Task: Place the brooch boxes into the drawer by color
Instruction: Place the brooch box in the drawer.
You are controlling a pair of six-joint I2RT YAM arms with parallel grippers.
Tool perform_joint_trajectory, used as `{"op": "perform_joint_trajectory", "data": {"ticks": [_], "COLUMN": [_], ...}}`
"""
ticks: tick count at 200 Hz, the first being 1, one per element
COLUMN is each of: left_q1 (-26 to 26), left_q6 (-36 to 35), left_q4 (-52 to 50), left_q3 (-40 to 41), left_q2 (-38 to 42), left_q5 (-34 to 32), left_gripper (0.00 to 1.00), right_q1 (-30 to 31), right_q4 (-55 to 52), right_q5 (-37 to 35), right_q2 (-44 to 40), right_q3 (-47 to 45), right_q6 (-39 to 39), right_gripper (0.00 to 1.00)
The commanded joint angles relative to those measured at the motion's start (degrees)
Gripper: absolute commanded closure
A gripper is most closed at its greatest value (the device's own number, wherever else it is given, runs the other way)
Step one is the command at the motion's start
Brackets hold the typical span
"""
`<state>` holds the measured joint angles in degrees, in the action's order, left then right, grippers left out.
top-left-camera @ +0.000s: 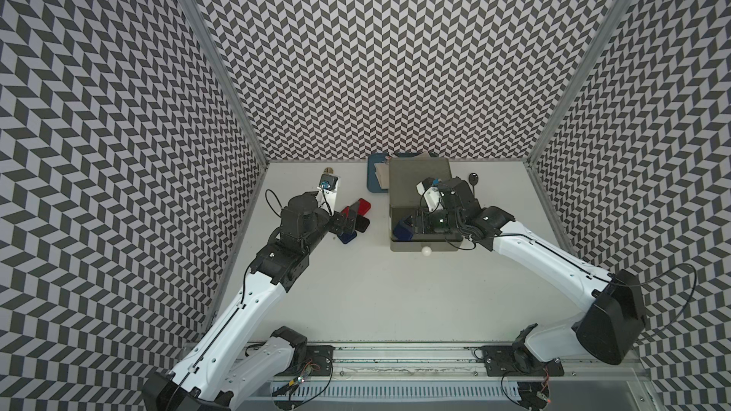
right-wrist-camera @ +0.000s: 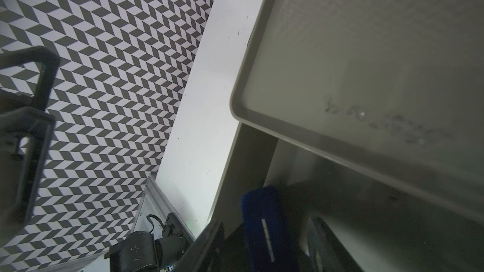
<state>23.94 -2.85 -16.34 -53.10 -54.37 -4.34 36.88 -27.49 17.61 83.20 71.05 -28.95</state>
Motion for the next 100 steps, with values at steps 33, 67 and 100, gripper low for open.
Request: {"op": "perform_joint_trajectory", "data": {"ticks": [33,67,100], "left_q1": [-3.59,-6.63,-7.16], "left_q6": [3.29,7.26,12.95], "left_q4": [0.04,-3.16,-5.32], "left_q3": [-0.16,-0.52,0.54], "left_q2": [-1.47,-5.05,-11.40], "left_q5": [-0.18,1.36,3.22], "left_gripper": [0.00,0.00,0.00], "right_q1": [-0.07,0.02,0.01], "right_q4": [-6.51,-8.75,-7.41], "right_q5": [-8.31,-11.26,-14.43], "right_q2": [-3.42,-6.87,-11.26], "right_q3": [7.41,9.74,9.71], "right_q6": [4.48,6.07,6.80], "right_gripper": [0.41,0.41,0.40]}}
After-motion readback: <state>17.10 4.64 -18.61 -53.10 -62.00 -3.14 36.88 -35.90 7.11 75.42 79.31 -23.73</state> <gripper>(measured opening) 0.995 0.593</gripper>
